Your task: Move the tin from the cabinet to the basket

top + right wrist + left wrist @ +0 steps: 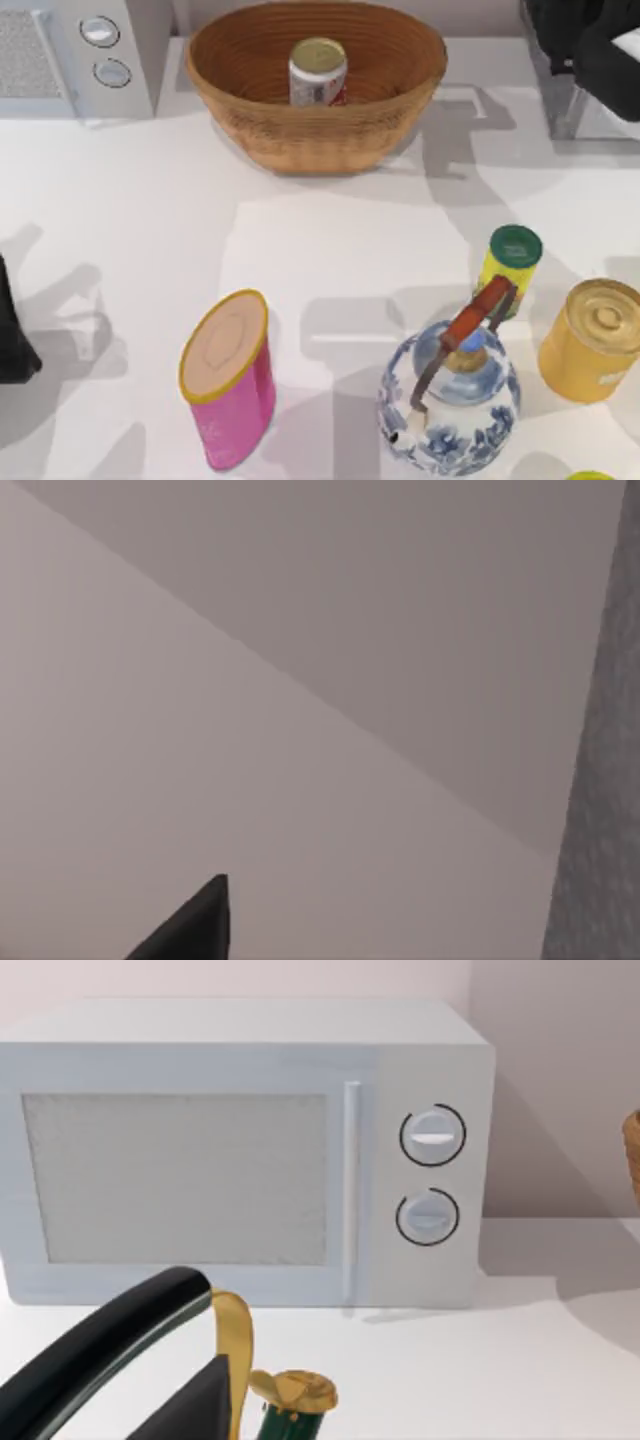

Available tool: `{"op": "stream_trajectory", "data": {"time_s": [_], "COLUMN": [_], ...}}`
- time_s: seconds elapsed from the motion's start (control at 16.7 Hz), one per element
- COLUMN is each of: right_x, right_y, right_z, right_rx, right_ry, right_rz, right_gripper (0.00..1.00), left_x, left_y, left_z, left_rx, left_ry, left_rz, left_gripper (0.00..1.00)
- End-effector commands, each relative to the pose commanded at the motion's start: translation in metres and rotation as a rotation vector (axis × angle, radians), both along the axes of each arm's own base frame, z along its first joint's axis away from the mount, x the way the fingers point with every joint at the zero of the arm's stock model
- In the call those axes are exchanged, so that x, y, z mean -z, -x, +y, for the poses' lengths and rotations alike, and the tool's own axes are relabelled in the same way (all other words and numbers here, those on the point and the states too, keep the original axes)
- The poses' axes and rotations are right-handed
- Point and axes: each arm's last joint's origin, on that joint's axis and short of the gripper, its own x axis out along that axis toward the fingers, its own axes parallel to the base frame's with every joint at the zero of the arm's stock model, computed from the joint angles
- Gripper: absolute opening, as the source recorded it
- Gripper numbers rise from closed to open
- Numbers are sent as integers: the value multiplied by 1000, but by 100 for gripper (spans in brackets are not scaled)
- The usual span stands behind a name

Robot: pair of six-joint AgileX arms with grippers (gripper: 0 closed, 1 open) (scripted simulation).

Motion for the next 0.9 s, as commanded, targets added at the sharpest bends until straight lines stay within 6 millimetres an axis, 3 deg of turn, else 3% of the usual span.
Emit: {"op": "stream_trajectory", "data": {"time_s": [0.18, 0.36, 0.48, 0.6, 0.72, 0.9], "right_x": [-26, -17, 10, 47, 86, 134], "right_y": [70, 150, 194, 223, 239, 248], "right_z": [-70, -126, -150, -164, -172, -179], "right_rx": [3, 5, 4, 3, 2, -1], "right_ry": [-17, -30, -30, -24, -18, -14], "right_rz": [-38, -85, -103, -100, -80, -42], "right_gripper": [100, 100, 100, 100, 100, 100], "left_x": [0, 0, 0, 0, 0, 0], "left_y": [0, 0, 0, 0, 0, 0], "left_z": [0, 0, 0, 0, 0, 0], "left_rx": [0, 0, 0, 0, 0, 0], "left_ry": [0, 0, 0, 0, 0, 0], "left_rz": [0, 0, 0, 0, 0, 0], "left_gripper": [100, 100, 100, 100, 100, 100]}}
